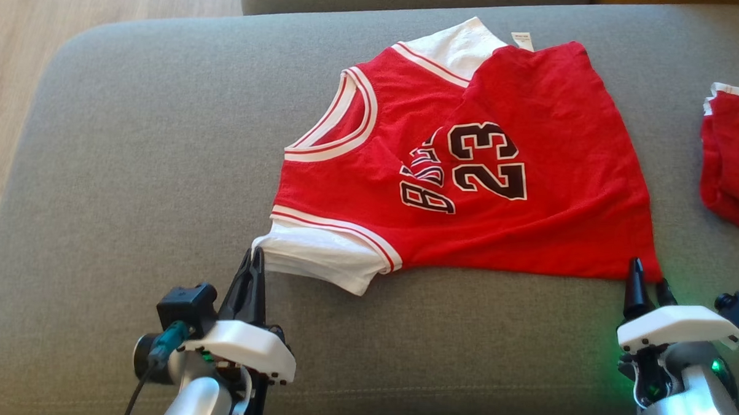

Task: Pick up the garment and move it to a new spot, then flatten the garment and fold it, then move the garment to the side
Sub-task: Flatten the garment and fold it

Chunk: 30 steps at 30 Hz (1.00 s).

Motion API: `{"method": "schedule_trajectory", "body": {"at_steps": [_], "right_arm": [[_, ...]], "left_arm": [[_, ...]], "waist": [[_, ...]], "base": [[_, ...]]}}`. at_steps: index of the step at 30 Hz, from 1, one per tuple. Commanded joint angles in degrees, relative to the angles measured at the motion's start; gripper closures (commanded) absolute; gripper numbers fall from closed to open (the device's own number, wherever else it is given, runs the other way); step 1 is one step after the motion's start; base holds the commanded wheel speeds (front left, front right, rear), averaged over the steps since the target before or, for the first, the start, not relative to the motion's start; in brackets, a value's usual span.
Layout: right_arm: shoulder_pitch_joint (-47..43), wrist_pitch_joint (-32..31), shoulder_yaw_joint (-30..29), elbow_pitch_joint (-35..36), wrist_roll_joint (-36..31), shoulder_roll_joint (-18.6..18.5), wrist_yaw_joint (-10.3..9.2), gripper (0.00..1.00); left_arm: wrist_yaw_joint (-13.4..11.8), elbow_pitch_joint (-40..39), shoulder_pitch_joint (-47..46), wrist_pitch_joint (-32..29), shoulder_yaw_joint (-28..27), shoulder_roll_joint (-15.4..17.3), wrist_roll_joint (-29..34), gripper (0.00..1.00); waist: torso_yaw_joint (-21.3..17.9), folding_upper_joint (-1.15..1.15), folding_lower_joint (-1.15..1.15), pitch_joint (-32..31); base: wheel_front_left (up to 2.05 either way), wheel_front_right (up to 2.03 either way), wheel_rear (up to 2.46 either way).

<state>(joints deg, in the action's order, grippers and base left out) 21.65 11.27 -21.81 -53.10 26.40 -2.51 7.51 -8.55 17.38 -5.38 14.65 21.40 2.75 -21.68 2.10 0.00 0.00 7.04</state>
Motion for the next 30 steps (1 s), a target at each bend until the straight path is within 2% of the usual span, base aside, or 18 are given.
{"method": "schedule_trajectory", "body": {"at_steps": [1,5,6,7,8,14,20,25,30], "right_arm": [[2.3,0.8,1.7,-0.4,0.2,-0.4,-0.02,0.00],[3.9,2.0,1.9,-4.1,-1.6,-0.4,-0.02,0.00],[4.3,2.2,2.0,-4.7,-2.0,-0.4,-0.02,0.35],[4.6,2.4,2.2,-5.3,-2.5,-0.4,-0.02,0.90],[4.9,2.6,2.4,-5.7,-3.0,-0.4,-0.02,1.00],[5.6,3.4,2.2,-5.3,-5.6,-0.4,-0.02,1.00],[5.4,3.6,3.5,2.5,-8.1,-0.4,-0.02,1.00],[5.1,0.6,10.3,16.9,-7.0,-0.4,-0.02,1.00],[4.6,-5.4,10.9,36.9,-7.0,-0.4,-0.02,1.00]], "left_arm": [[0.0,-2.0,-2.3,0.3,-1.4,0.1,0.3,1.00],[-0.1,-2.1,-2.3,0.3,-1.1,0.1,0.2,1.00],[-0.1,-2.1,-2.3,0.3,-1.1,0.1,0.2,1.00],[-0.2,-2.1,-2.3,0.3,-1.2,0.1,0.2,1.00],[-0.2,-2.2,-2.3,0.3,-1.3,0.1,0.2,1.00],[-0.6,-4.5,-2.0,0.3,-2.8,0.1,-1.0,1.00],[-0.6,-11.1,-1.9,0.3,-6.0,0.1,-4.1,1.00],[0.0,-17.1,-3.2,0.3,-7.8,0.1,-4.4,1.00],[-0.4,-24.6,-8.0,0.3,-8.2,0.1,-7.0,1.00]], "waist": [[0.2,0.00,0.00,0.2],[0.6,0.00,0.00,0.4],[0.7,0.00,0.00,0.4],[0.7,0.00,0.00,0.5],[0.7,0.00,0.00,0.6],[0.2,0.00,0.00,-0.6],[-1.1,0.00,0.00,-2.8],[-2.3,0.00,0.00,-5.0],[-2.5,0.00,0.00,-7.8]], "base": [[0.00,0.00,0.00],[0.00,0.00,0.00],[0.00,0.00,0.00],[0.00,0.00,0.00],[0.00,0.00,0.00],[0.00,0.00,0.00],[0.00,0.00,0.00],[0.00,0.00,0.00],[0.00,0.00,0.00]]}}
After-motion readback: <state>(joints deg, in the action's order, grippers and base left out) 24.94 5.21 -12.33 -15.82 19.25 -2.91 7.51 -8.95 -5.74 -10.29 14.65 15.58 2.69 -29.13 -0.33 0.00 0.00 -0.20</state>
